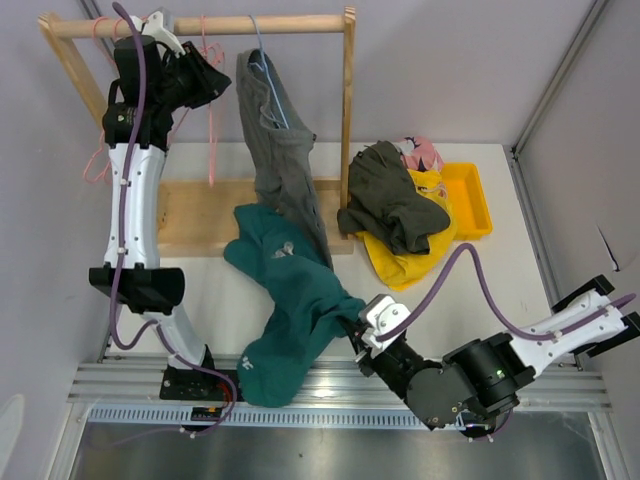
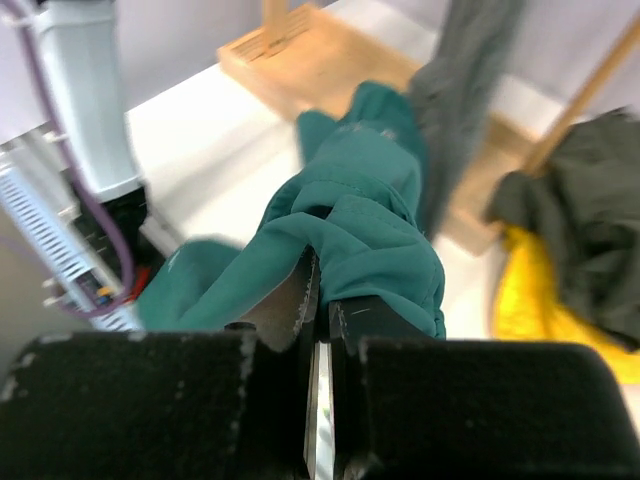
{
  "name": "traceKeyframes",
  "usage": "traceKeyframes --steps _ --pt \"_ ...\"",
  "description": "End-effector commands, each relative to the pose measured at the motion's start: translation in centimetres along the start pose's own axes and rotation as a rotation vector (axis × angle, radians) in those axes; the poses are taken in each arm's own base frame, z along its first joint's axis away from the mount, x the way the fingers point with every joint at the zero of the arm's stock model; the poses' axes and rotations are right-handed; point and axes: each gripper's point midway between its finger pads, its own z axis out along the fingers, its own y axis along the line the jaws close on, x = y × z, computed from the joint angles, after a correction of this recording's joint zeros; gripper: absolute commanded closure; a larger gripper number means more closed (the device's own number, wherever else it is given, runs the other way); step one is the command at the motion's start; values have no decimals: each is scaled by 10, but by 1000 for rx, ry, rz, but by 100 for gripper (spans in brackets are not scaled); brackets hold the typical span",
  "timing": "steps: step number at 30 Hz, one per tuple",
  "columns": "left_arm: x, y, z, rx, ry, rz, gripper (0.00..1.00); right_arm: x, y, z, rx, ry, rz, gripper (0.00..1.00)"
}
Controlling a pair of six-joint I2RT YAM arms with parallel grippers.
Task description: Remove the shorts from the hanger
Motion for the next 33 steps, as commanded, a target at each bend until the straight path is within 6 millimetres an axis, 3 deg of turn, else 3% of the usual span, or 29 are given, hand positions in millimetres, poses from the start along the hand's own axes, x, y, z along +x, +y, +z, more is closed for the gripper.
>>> traceKeyframes --steps 1,3,6,8,9,11,12,13,14,15,19,21,24,27,28,29,32,33 --pt "-14 -2 -13 9 -65 22 51 -53 -57 -13 200 -61 29 100" --pt "-14 -2 -18 13 -72 26 33 -79 -81 -12 242 -82 4 100" --pt "-10 -1 -22 12 -65 31 16 -122 -117 -9 264 -152 55 100" --pt "-7 -2 -29 11 -61 36 10 -140 -131 -5 253 -197 49 100" --pt "-8 -5 -33 15 -68 39 7 -157 -155 -5 311 -226 65 100" --pt "2 -1 -37 8 -51 34 4 -174 -165 0 331 -251 36 100" --pt "-7 -12 -52 31 -91 47 1 -195 -188 -6 387 -283 47 100" --pt "-9 -14 -58 39 -102 50 1 -205 -194 -7 401 -295 30 100" --pt "5 -10 -57 36 -75 39 1 -212 -194 -1 422 -293 10 100" --pt "-2 -20 -72 61 -106 51 1 -233 -209 -12 449 -325 10 100" --pt "5 -23 -88 75 -121 56 0 -280 -235 -17 553 -412 -40 100" --pt "14 -22 -90 81 -107 44 1 -291 -239 -6 591 -429 -83 100" --pt "16 -30 -100 114 -117 46 1 -315 -266 -9 671 -505 -106 100" --pt "21 -31 -105 120 -118 45 0 -324 -290 7 724 -550 -137 100" --pt "22 -31 -105 124 -120 46 1 -322 -295 21 734 -541 -155 100" --pt "24 -32 -106 131 -115 42 1 -321 -318 21 794 -553 -150 100" --pt "28 -32 -109 139 -111 44 1 -317 -347 46 811 -572 -142 100" --pt "28 -34 -112 143 -117 50 1 -317 -371 44 848 -582 -160 100"
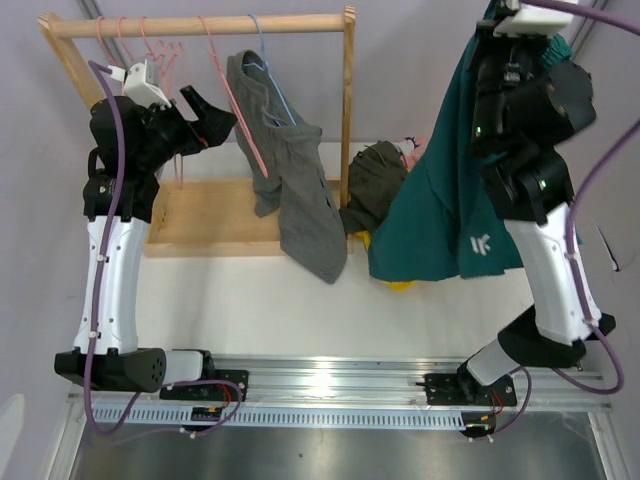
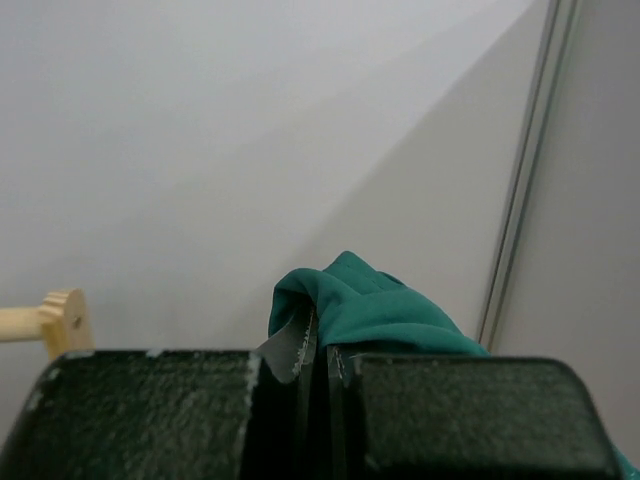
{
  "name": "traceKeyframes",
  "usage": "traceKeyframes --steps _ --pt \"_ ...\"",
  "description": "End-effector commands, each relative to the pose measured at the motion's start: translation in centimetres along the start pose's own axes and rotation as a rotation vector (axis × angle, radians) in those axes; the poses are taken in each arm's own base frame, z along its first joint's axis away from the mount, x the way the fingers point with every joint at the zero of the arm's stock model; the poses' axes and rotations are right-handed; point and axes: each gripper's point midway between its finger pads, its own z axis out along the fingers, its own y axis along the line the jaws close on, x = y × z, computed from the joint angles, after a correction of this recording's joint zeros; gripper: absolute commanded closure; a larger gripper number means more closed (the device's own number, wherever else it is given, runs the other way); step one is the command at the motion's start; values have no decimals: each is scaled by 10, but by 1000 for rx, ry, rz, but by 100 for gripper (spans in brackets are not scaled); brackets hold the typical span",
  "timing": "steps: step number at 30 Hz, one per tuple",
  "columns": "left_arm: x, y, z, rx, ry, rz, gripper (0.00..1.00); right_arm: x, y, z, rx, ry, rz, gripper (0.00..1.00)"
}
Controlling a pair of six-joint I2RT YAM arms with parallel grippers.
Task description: Remove the shorts from the hanger
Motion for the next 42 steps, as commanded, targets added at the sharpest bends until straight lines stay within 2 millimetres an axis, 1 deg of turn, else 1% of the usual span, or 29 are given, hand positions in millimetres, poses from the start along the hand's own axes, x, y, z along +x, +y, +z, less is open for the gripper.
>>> traceKeyframes --steps 1,2,3,4,6,8,9,11,12,13,14,15,16,17,18,19,22,23,26,29,30,31,32,35,36,38,39,41,42 --pt "-10 -12 -12 47 -46 21 1 -3 -14 35 -27 -102 83 100" --pt "-8 -11 -13 43 -45 23 1 9 -13 48 -22 -97 131 100" --pt "-10 -13 -16 46 -51 29 1 15 -28 62 -8 -111 120 100" --pt "-8 -12 -17 44 -51 29 1 23 -32 70 -2 -108 127 100" --pt "-7 -13 -19 47 -51 32 1 50 -34 89 8 -70 147 100" --pt "-6 -12 -20 40 -53 38 1 73 -25 96 -12 -30 157 100" --pt "-8 -11 -22 34 -62 41 0 110 -13 100 -27 35 163 100" --pt "-10 -10 -22 26 -67 46 1 150 1 98 -59 95 185 100" --pt "-14 -13 -25 29 -75 49 1 145 0 92 -60 60 220 100" --pt "-13 -12 -24 27 -71 49 1 207 13 83 -67 165 232 100" --pt "-16 -14 -25 27 -78 51 1 227 18 76 -71 193 248 100" --pt "-18 -14 -26 25 -78 51 1 237 19 69 -70 192 274 100" --pt "-19 -15 -27 25 -81 52 1 292 28 51 -71 294 282 100" --pt "-20 -16 -28 26 -84 52 1 305 31 43 -71 297 303 100" --pt "-21 -17 -29 28 -88 53 1 329 35 34 -71 331 312 100" --pt "-23 -18 -29 31 -90 51 1 376 39 10 -66 419 312 100" --pt "-24 -24 -30 58 -93 47 1 425 44 -19 -52 473 339 100" --pt "-27 -27 -30 69 -99 48 1 456 44 -40 -45 533 342 100" --pt "-31 -36 -32 104 -107 47 1 494 48 -62 -52 594 351 100" --pt "-40 -46 -35 140 -121 43 1 503 52 -70 -73 644 346 100" --pt "-41 -49 -35 157 -122 39 1 499 53 -71 -85 643 346 84" --pt "-42 -55 -36 180 -122 22 1 494 52 -70 -88 635 340 30" --pt "-46 -60 -36 209 -136 20 1 481 51 -69 -92 617 339 3" --pt "-46 -79 -34 293 -127 3 0 456 43 -66 -80 591 296 0" --pt "-43 -85 -29 315 -112 0 1 430 39 -61 -78 547 294 1" --pt "-43 -93 -23 337 -104 1 0 411 28 -62 -47 535 275 0" --pt "-43 -101 -20 353 -101 3 1 385 20 -62 -38 492 287 0" --pt "-37 -103 -6 355 -78 -7 1 363 9 -68 -19 473 289 1" --pt "-33 -108 -2 365 -69 -9 1 335 -1 -71 -16 421 313 1"
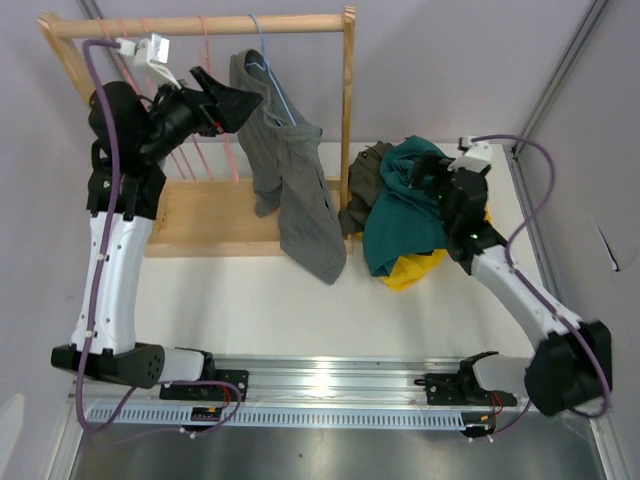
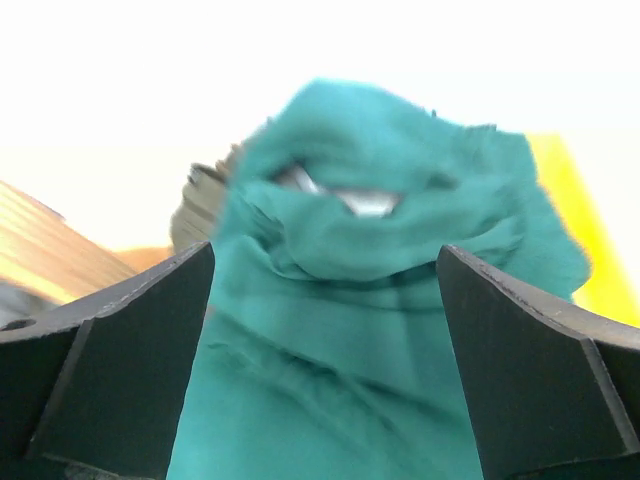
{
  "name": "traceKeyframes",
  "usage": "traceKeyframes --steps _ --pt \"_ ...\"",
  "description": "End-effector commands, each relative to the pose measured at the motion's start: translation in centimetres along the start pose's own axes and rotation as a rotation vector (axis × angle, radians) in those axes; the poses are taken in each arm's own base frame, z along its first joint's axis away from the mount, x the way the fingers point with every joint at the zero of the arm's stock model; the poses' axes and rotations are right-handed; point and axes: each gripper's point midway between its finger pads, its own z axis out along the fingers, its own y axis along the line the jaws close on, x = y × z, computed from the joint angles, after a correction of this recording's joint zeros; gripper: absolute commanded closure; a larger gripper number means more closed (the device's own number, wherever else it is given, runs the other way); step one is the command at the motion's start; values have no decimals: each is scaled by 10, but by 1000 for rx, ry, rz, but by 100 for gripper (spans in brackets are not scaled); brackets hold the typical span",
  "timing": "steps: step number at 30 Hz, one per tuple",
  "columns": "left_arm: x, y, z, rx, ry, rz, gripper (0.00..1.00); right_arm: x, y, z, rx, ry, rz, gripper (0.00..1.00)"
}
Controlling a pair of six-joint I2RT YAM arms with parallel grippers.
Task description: Remove the shorts from the hanger
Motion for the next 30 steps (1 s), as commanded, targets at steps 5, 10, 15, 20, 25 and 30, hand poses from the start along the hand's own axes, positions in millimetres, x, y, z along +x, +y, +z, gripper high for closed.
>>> traceKeyframes --steps 5,10,15,20,25,30 --pt "15 -6 54 37 29 -14 1 -105 -11 -98 -7 -213 75 1" --pt "27 12 89 -33 37 -1 5 -111 -22 -152 -38 -222 114 1" --pt "35 25 125 -64 53 0 11 -95 -32 -178 -47 -190 139 1" --pt "33 29 139 -76 58 -14 52 -87 -37 -191 -58 -177 152 1" --pt "20 15 126 -80 37 1 100 -81 -24 -186 -107 -147 172 1" --pt "5 1 107 -78 21 19 100 -89 26 -185 -318 -137 186 1"
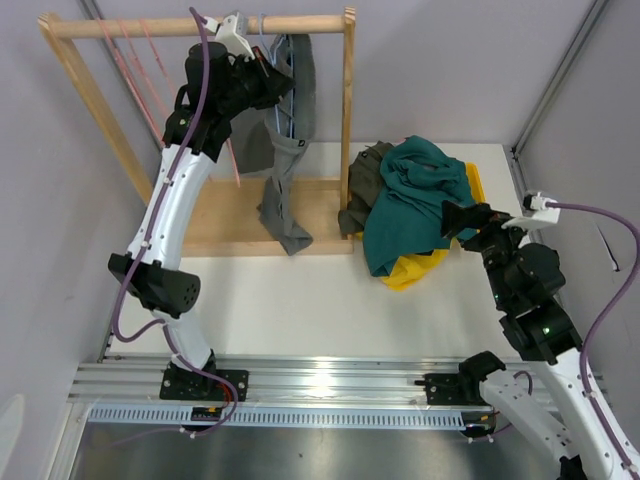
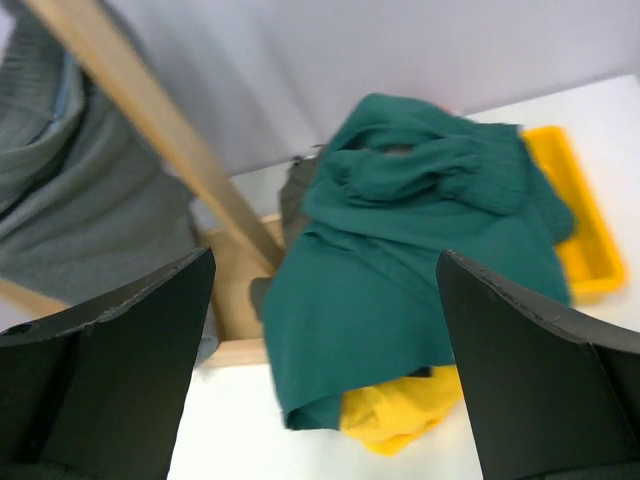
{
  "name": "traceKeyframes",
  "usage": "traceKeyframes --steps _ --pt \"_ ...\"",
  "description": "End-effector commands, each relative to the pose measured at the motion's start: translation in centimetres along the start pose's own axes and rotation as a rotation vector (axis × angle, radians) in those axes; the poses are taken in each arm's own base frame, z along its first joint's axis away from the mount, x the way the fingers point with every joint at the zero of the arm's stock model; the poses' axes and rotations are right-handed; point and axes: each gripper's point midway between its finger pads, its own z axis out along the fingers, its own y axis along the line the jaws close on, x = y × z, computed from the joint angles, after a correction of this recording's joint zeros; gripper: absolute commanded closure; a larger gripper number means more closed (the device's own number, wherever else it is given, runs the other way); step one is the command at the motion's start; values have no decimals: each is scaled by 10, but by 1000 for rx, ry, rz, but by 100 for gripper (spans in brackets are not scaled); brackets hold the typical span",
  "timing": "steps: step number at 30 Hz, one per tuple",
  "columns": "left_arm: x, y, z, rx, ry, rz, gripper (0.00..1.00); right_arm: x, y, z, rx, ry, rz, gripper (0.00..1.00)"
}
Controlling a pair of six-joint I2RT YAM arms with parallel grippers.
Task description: Remove the shorts from the hanger
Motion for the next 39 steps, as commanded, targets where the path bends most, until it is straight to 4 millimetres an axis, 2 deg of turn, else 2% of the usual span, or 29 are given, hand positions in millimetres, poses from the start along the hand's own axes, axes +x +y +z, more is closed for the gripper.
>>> traceKeyframes --steps 1,2,3,4,5,6,7,8,9,10,11,12,13,14,15,16,17,21,27,32,39 --pt "-48 -43 -50 62 -111 52 100 -3 53 13 -198 5 35 1" --pt "-56 -51 -59 77 -128 51 100 -8 78 9 -273 5 18 1" --pt "-57 -54 -63 84 -128 49 100 -13 95 10 -307 -4 3 1" --pt "-60 -59 -67 101 -133 47 100 3 114 20 -325 37 -38 0" --pt "-66 -66 -75 116 -147 43 100 -4 155 5 -430 30 -92 1" --pt "-67 -68 -79 121 -152 41 100 -6 165 7 -401 17 -122 1" --pt "-69 -71 -82 131 -157 42 100 10 193 13 -423 33 -169 1" --pt "-71 -74 -85 137 -161 41 100 16 223 -2 -495 45 -198 1" --pt "-73 -76 -89 140 -166 41 100 0 243 -4 -519 12 -186 0" --pt "-73 -76 -91 140 -166 41 100 3 260 -5 -547 17 -186 1" --pt "-73 -77 -92 142 -166 40 100 25 281 -3 -575 50 -210 1" --pt "-72 -78 -93 144 -160 38 100 32 299 -10 -614 61 -199 1" --pt "-72 -79 -95 148 -161 36 100 23 316 -12 -645 40 -170 1" --pt "-71 -80 -95 152 -155 34 100 44 332 -10 -658 65 -198 0" --pt "-71 -80 -96 152 -155 33 100 40 346 -15 -679 49 -187 1" --pt "-72 -82 -99 156 -158 34 100 46 353 -14 -683 52 -193 1" --pt "-72 -83 -100 160 -155 33 100 65 362 -11 -685 75 -217 1" --pt "-76 -91 -114 179 -165 39 100 87 378 -7 -678 97 -238 1" --pt "-82 -103 -136 205 -182 49 100 89 379 -7 -644 87 -230 1" --pt "-85 -109 -150 214 -196 59 100 94 375 -18 -597 77 -265 1" --pt "-85 -119 -164 252 -194 33 100 104 373 -12 -543 57 -296 1"
